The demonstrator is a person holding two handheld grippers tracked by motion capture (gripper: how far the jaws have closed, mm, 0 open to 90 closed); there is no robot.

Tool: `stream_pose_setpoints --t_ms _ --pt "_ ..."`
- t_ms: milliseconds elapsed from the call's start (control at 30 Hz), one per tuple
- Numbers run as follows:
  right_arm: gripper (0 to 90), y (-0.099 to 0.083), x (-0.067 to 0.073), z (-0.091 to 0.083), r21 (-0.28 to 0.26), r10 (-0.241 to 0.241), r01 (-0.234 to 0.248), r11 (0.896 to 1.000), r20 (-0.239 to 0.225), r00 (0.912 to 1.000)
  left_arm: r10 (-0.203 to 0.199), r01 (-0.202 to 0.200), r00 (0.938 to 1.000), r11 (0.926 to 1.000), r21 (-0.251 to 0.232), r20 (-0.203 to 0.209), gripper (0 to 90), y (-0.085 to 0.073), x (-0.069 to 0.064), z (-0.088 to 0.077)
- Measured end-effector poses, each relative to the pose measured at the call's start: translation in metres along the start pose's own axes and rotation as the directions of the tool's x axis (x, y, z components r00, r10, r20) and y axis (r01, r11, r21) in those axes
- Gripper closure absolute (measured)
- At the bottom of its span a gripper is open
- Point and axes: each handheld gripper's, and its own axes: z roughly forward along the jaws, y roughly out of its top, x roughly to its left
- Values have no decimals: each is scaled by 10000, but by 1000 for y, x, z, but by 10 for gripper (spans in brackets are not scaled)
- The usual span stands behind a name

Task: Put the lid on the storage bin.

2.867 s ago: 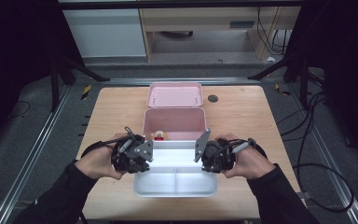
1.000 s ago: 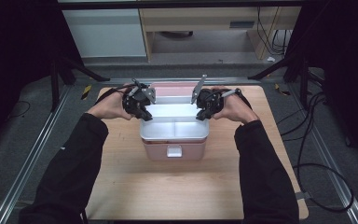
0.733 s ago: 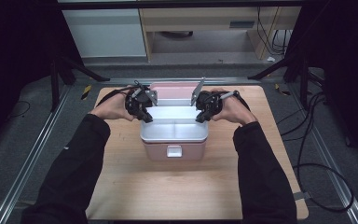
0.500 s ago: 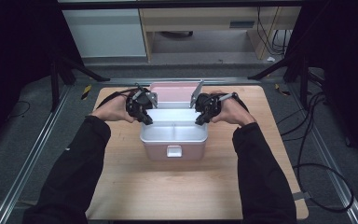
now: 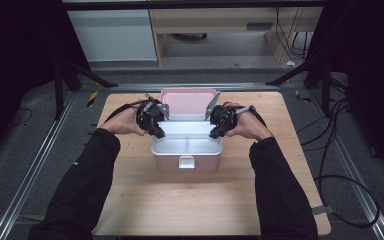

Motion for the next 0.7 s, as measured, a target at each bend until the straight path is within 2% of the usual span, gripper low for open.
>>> stream_pose_setpoints --t_ms 67,133,200,267,367,400,433,467,533,600,667,700 --pt "830 0 0 0 -17 216 -216 9998 49 9998 -83 83 9999 10000 40 -110 852 1 -1 0" --pt "801 -2 1 -1 -275 426 -421 9987 168 9990 -246 245 9991 9997 -41 -354 826 0 -3 -2" --pt "743 -4 2 -6 -697 809 -782 9945 379 9960 -537 507 9972 9971 -568 -527 758 -3 -5 -7" --pt "696 -7 2 -13 -1208 1339 -1267 9846 541 9895 -839 773 9928 9940 -772 -853 680 -6 -6 -13" --pt "624 -10 3 -24 -2089 2016 -1788 9614 933 9750 -1275 1153 9856 9872 -1104 -1108 566 -10 -7 -21" --pt "611 -11 4 -27 -2296 2144 -1858 9554 1067 9709 -1512 1350 9814 9817 -1343 -1186 533 -11 -8 -23" --pt "576 -12 4 -29 -2405 2273 -1942 9510 1181 9666 -1754 1547 9780 9730 -1713 -1132 485 -13 -8 -25" --pt "557 -12 5 -31 -2522 2458 -2069 9453 1336 9601 -2055 1818 9733 9620 -2038 -1020 463 -15 -8 -27" --pt "509 -14 5 -34 -2672 2767 -2271 9365 1655 9466 -2649 2360 9599 9402 -2457 -918 420 -18 -8 -30" --pt "480 -16 5 -37 -2903 3060 -2444 9252 1901 9329 -2957 2617 9482 9343 -2420 -1160 373 -19 -7 -30" --pt "457 -18 4 -39 -3237 3582 -2824 9030 2046 9109 -3342 2974 9335 9241 -2400 -1298 342 -21 -5 -31" --pt "442 -19 4 -40 -3341 3754 -2941 8955 2117 9024 -3479 3104 9280 9198 -2400 -1331 345 -22 -4 -31"
